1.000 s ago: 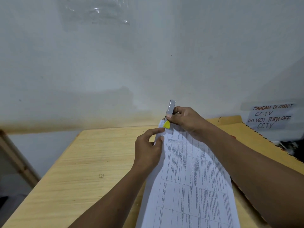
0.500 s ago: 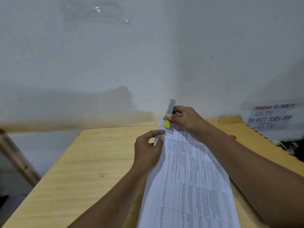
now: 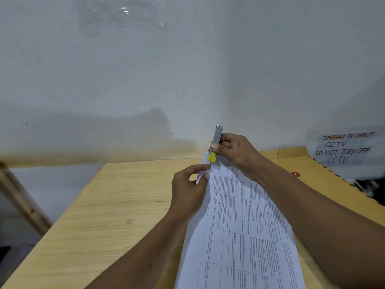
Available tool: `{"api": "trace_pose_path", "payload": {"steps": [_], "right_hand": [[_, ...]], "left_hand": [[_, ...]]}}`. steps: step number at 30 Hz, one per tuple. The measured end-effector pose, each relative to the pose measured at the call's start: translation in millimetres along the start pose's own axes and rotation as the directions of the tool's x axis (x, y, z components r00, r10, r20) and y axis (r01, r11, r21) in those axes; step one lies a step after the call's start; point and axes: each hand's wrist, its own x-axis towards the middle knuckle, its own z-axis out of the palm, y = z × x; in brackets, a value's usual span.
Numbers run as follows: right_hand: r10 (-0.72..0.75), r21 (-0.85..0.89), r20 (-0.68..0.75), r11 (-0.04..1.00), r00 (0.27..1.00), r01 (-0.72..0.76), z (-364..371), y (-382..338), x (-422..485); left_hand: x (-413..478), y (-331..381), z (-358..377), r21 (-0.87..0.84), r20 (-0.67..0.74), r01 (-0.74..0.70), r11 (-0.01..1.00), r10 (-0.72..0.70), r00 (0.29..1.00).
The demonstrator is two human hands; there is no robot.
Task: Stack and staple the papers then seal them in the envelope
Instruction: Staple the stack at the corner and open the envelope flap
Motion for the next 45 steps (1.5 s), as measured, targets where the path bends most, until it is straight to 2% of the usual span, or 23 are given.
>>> {"api": "trace_pose_path", "payload": {"steps": [4,6,8,11,12,16,21,24,31,34,39,45], "right_hand": [[0.020,-0.006,0.014,1.000,1.000,-0.020,1,3,1],[0.040,-0.065,0.020,0.997,0.999,-0.038,2,1,0],[-0.023,-0.164,-0.067,0.986,0.997,0.011,4,0,2],[-0.176,-0.322,-0.254,0.943,0.951,0.088,2,-5,7],[-0.188,-0.393,-0.240,0.916,0.952,0.082,-1,-6,8],[-0.059,-0.694,0.031,0.717,0.998,0.064,-10,5,6],[0.099,-0.848,0.190,0.517,0.977,0.113,-4,20,-5],[0.168,-0.892,0.219,0.434,0.961,0.128,2,28,-11],[0.144,-0.904,0.242,0.393,0.960,0.169,9,47,-16],[0.170,-0.913,0.237,0.375,0.957,0.159,13,54,-17],[0.190,-0.913,0.208,0.390,0.960,0.121,12,60,-19],[0.170,-0.873,0.122,0.488,0.978,0.024,-1,64,-27]], "left_hand": [[0,0,-3,-0.003,0.029,0.005,1.000,-0.004,1.000],[0,-2,-6,0.024,0.069,-0.005,1.000,0.003,0.998],[2,-7,-10,0.030,0.079,0.007,1.000,-0.010,0.997],[7,-14,-17,0.018,0.042,0.036,0.999,-0.036,0.998],[9,-16,-21,0.010,0.038,0.048,0.999,-0.048,0.998],[16,-27,-35,0.062,0.046,0.098,0.993,-0.101,0.994],[18,-42,-41,0.189,0.017,0.125,0.974,-0.130,0.991],[18,-41,-40,0.321,0.053,0.057,0.945,-0.078,0.996],[21,-44,-38,0.559,0.125,-0.074,0.826,0.004,0.992],[23,-48,-39,0.616,0.130,-0.078,0.784,-0.004,0.992],[19,-53,-33,0.726,0.167,-0.128,0.676,0.007,0.986],[20,-43,-33,0.786,0.174,-0.127,0.605,-0.020,0.985]]}}
